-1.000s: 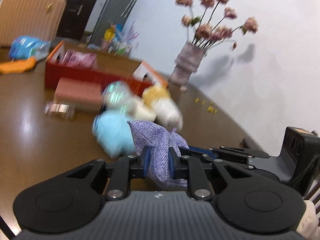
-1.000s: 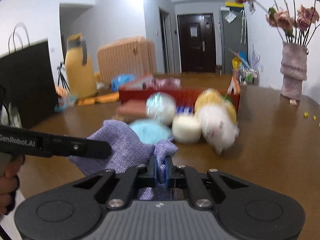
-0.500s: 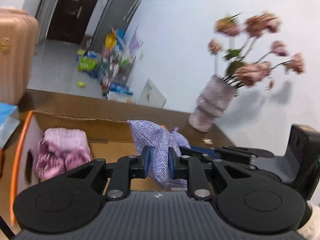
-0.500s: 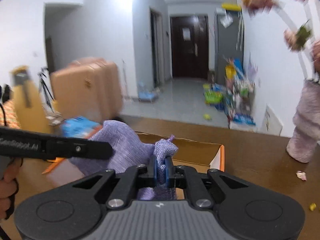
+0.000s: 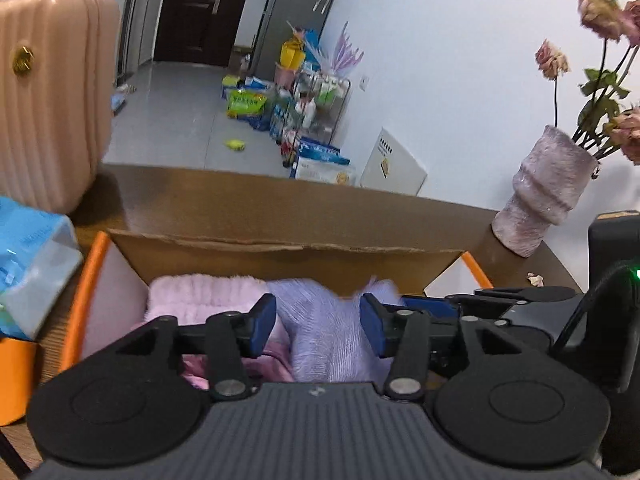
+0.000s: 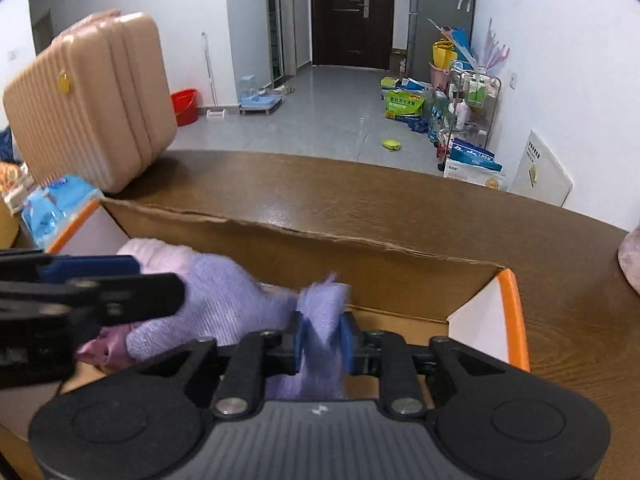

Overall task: Organize soft objects
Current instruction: 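Carry the lilac pouch into the box beside the scrunchies and release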

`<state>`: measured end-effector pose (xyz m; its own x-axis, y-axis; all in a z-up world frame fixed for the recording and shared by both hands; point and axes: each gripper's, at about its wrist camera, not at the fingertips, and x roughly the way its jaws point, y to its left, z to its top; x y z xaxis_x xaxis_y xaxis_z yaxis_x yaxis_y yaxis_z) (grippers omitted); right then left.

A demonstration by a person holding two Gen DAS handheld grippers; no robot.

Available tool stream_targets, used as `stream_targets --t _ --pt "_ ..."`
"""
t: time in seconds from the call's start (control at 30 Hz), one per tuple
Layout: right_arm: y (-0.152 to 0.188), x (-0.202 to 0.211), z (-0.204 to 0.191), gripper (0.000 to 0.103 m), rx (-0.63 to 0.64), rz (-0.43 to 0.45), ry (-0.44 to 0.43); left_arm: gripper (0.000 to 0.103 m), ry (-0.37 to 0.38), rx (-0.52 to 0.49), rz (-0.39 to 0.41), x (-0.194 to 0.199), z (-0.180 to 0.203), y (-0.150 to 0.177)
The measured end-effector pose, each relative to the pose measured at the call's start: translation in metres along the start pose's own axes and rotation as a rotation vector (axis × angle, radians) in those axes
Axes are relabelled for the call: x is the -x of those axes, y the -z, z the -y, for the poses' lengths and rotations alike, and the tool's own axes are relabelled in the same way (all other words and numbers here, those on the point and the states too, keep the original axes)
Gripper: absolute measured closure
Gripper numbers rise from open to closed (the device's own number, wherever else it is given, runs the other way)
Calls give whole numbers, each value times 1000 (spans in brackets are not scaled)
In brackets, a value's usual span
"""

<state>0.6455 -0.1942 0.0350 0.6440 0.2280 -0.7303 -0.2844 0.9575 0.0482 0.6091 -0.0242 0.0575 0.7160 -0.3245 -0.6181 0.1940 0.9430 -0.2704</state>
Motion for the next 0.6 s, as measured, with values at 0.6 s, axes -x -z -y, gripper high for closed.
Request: stream_targets --t 0.6 --pt "25 224 34 67 48 272 3 27 -97 -125 171 198 46 14"
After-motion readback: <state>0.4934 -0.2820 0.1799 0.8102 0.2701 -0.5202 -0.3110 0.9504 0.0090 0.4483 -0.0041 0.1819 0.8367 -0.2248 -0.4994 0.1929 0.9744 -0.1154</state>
